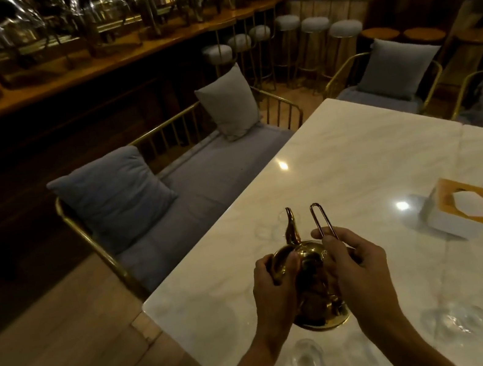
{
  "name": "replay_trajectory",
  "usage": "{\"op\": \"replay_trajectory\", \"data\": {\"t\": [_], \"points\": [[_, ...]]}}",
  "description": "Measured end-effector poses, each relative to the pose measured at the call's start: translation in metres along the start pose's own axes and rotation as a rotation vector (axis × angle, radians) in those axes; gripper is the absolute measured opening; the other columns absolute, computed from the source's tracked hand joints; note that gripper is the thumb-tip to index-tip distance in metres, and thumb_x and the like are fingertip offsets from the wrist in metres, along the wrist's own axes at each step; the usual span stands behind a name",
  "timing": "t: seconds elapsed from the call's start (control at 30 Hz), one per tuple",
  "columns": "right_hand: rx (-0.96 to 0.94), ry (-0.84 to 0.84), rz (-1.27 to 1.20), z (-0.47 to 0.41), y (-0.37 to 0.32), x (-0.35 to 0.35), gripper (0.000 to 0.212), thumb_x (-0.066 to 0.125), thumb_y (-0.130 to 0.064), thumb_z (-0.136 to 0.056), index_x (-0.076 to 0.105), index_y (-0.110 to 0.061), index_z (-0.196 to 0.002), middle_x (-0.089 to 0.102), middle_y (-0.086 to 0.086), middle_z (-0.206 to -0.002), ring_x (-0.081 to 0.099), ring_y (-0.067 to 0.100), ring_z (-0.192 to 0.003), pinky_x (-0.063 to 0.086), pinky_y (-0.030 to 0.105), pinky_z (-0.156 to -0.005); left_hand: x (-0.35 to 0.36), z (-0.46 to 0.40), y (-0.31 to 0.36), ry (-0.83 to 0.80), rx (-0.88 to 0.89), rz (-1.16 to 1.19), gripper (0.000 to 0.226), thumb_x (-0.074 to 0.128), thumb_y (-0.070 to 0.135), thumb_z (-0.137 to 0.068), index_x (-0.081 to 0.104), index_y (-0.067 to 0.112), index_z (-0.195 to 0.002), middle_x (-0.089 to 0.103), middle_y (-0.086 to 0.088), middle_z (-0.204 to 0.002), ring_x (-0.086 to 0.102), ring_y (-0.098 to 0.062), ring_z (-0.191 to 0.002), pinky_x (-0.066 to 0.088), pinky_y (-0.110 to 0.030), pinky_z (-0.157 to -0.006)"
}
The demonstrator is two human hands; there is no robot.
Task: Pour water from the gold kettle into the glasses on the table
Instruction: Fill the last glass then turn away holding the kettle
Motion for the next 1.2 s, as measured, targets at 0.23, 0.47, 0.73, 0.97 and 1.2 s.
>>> {"op": "replay_trajectory", "data": {"t": [0.23,0.47,0.73,0.97,1.2], "points": [[0.070,-0.081,0.005,-0.013,0.020,0.052,0.031,0.050,-0.026,-0.103,0.072,-0.021,-0.082,0.072,0.001,-0.075,0.068,0.013,-0.072,0.054,0.026,-0.068,-0.044,-0.033,-0.011,-0.010,-0.039,-0.060,0.060,0.064,0.067,-0.078,0.054,0.029,-0.124,0.068,0.007,-0.118,0.070,-0.011,-0.104,0.061,-0.024,-0.082],[0.153,-0.090,0.001,-0.034,0.059,0.128,0.039,0.044,-0.029,-0.106,0.068,-0.028,-0.075,0.067,-0.004,-0.070,0.065,0.012,-0.069,0.053,0.030,-0.070,-0.093,-0.097,-0.027,-0.169,-0.100,-0.106,0.050,0.062,0.056,-0.084,0.058,0.024,-0.123,0.069,0.005,-0.115,0.071,-0.007,-0.099,0.057,-0.019,-0.076],[0.388,0.014,0.026,-0.073,0.122,0.206,0.034,0.037,-0.035,-0.107,0.062,-0.022,-0.089,0.056,-0.008,-0.071,0.053,0.007,-0.066,0.043,0.025,-0.065,-0.135,-0.204,-0.062,-0.384,-0.133,-0.465,0.080,0.056,0.077,-0.077,0.049,0.023,-0.135,0.051,0.008,-0.127,0.057,-0.014,-0.116,0.052,-0.035,-0.099],[0.473,0.133,-0.024,-0.098,0.157,0.244,0.035,0.037,-0.028,-0.108,0.058,-0.006,-0.092,0.047,-0.003,-0.060,0.045,0.012,-0.056,0.041,0.024,-0.057,-0.141,-0.260,-0.090,-0.499,-0.140,-0.654,0.049,0.059,0.054,-0.093,0.063,0.013,-0.119,0.060,0.000,-0.107,0.060,-0.017,-0.097,0.046,-0.027,-0.082],[0.471,0.183,-0.022,-0.111,0.169,0.261,0.034,0.036,-0.026,-0.109,0.057,-0.005,-0.093,0.046,-0.003,-0.061,0.043,0.011,-0.055,0.040,0.020,-0.054,-0.139,-0.282,-0.108,-0.558,-0.181,-0.608,0.040,0.061,0.042,-0.097,0.063,0.012,-0.123,0.062,0.001,-0.105,0.061,-0.016,-0.099,0.044,-0.020,-0.077]]}}
Point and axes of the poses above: each hand's wrist, its own z-axis away from the middle knuckle, its own x-axis out of the palm, y = z × x, the point moved 7 cm from there along -z, towards the middle knuckle
